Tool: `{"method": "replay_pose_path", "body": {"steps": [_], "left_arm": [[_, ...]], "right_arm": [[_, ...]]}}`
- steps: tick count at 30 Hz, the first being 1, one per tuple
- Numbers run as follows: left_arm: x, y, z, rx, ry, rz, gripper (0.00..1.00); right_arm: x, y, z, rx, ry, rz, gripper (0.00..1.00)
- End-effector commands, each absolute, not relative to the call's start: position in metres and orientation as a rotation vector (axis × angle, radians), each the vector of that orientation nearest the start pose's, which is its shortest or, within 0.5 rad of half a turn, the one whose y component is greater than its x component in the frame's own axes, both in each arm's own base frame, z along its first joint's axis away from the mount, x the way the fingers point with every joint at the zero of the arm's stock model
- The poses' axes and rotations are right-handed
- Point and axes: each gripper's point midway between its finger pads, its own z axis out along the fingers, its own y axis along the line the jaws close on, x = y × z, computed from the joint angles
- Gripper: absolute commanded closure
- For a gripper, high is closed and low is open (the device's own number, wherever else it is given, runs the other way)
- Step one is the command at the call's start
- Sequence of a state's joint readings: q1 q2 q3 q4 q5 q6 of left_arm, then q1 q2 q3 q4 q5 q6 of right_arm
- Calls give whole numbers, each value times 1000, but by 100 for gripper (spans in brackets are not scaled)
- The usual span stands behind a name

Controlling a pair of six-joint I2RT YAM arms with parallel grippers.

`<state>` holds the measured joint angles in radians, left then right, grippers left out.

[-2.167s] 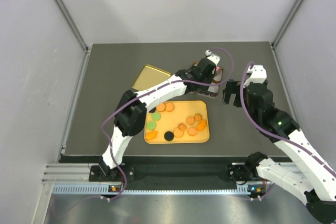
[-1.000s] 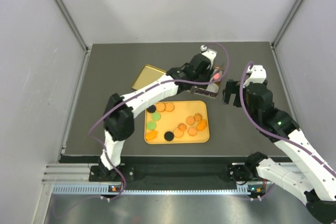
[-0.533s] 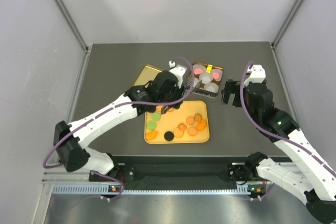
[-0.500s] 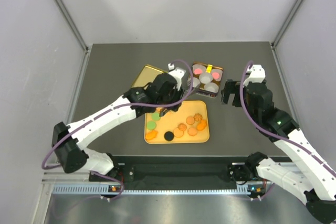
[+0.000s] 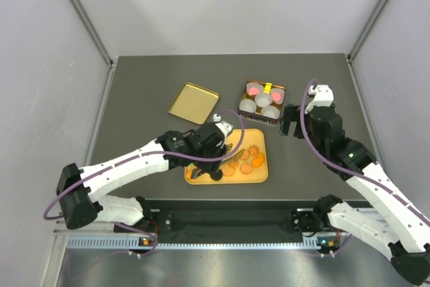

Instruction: Pack the cookies

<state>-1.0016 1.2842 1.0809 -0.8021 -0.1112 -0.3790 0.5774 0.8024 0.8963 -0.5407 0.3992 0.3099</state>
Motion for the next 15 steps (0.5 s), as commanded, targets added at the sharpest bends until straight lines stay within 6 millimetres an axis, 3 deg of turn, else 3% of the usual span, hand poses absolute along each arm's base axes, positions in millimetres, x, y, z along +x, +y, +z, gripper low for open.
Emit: {"method": "replay_pose_path", "body": {"steps": [1, 15], "left_arm": [[153, -248, 150, 751, 2498, -397, 50], [141, -247, 143, 801, 2511, -346, 49]], "right_arm": [[266, 101, 256, 19, 1940, 185, 0], [264, 99, 257, 22, 1937, 188, 0]]}}
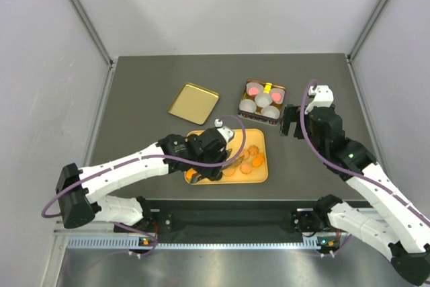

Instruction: Pack the cookies

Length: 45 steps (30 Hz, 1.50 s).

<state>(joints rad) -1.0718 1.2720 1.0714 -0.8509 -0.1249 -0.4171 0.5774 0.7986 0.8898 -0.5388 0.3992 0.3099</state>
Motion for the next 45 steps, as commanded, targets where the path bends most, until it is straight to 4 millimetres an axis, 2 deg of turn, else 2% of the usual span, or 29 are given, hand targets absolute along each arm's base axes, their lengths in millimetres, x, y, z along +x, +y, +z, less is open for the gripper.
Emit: {"method": "replay_pose_path", "body": {"steps": [1, 25, 28, 30, 34, 45], "left_arm": [[141, -247, 142, 804, 2514, -341, 49], [139, -250, 127, 857, 2553, -274, 48], [140, -251, 127, 859, 2550, -270, 49], [139, -250, 126, 860, 2553, -265, 54], [141, -250, 130, 864, 2549, -255, 60], [153, -253, 158, 818, 2481, -255, 63]], "right_arm": [[263, 99, 257, 23, 1937, 186, 0], [260, 95, 254, 27, 1940, 179, 0], [260, 95, 254, 30, 1940, 177, 0], [260, 95, 253, 27, 1942, 176, 0], [260, 95, 254, 30, 1940, 176, 0], [261, 95, 258, 30, 1933, 177, 0]]}}
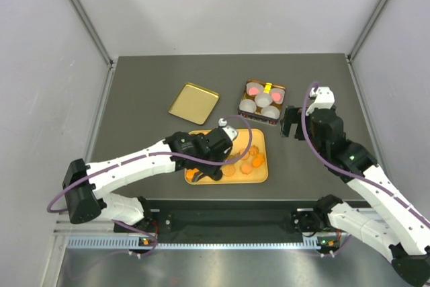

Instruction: Pack the cookies

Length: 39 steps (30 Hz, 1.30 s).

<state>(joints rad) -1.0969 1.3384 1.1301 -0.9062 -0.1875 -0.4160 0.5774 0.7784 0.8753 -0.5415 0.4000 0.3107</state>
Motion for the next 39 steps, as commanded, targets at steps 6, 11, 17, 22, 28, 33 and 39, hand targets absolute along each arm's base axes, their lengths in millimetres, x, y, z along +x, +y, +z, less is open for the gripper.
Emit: {"method": "replay_pose_path", "body": {"steps": [6, 11, 17, 22, 28, 33, 39], "left_arm": [[162, -261, 178, 789, 2427, -285, 63], [186, -287, 206, 743, 2321, -323, 64], [238, -334, 223, 704, 2224, -292, 65], [292, -369, 220, 651, 2173, -209, 65], [346, -392, 205, 598, 2167, -212, 64], [374, -399, 200, 563, 2160, -241, 63], [389, -404, 181, 570, 2188, -249, 62]], "right_arm": [[261, 95, 259, 29, 1933, 176, 0], [261, 96, 266, 26, 1922, 183, 0], [260, 96, 271, 24, 1916, 192, 0], [259, 101, 274, 14, 1919, 220, 0], [256, 99, 273, 14, 1925, 218, 0], [256, 98, 276, 8, 1923, 210, 0], [254, 96, 277, 8, 1922, 206, 0]]}}
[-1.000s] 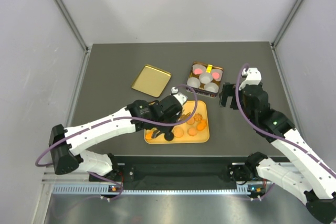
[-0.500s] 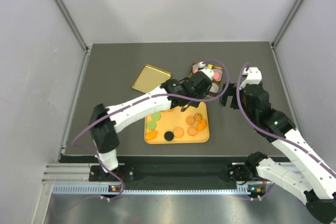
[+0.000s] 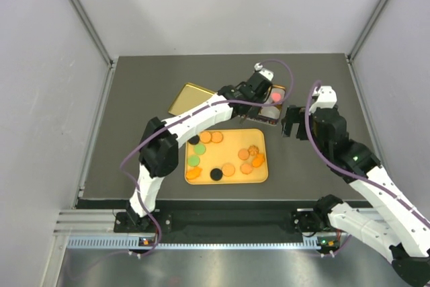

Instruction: Pack the cookies

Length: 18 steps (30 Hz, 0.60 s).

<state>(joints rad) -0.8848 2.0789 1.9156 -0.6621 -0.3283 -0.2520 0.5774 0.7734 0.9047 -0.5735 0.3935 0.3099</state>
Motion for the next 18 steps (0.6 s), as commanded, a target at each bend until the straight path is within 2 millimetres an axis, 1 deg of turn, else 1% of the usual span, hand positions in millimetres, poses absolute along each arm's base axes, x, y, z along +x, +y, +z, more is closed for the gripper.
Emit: {"method": "replay_pose_path", "body": {"steps": [1, 6, 8, 13, 18], "left_arm": [[388, -405, 180, 576, 2188, -252, 62], [391, -404, 167, 574, 2206, -234, 61], [391, -404, 165, 573, 2208, -235, 61], [391, -403, 165, 571, 2203, -234, 58], [392, -402, 166, 575, 2197, -225, 52]], "right_arm": [[254, 96, 277, 12, 1922, 207, 0], [253, 95, 275, 11, 1924, 203, 0], [253, 94, 275, 14, 1923, 203, 0], [252, 94, 275, 14, 1923, 203, 0], [252, 94, 273, 15, 1926, 202, 0]]}}
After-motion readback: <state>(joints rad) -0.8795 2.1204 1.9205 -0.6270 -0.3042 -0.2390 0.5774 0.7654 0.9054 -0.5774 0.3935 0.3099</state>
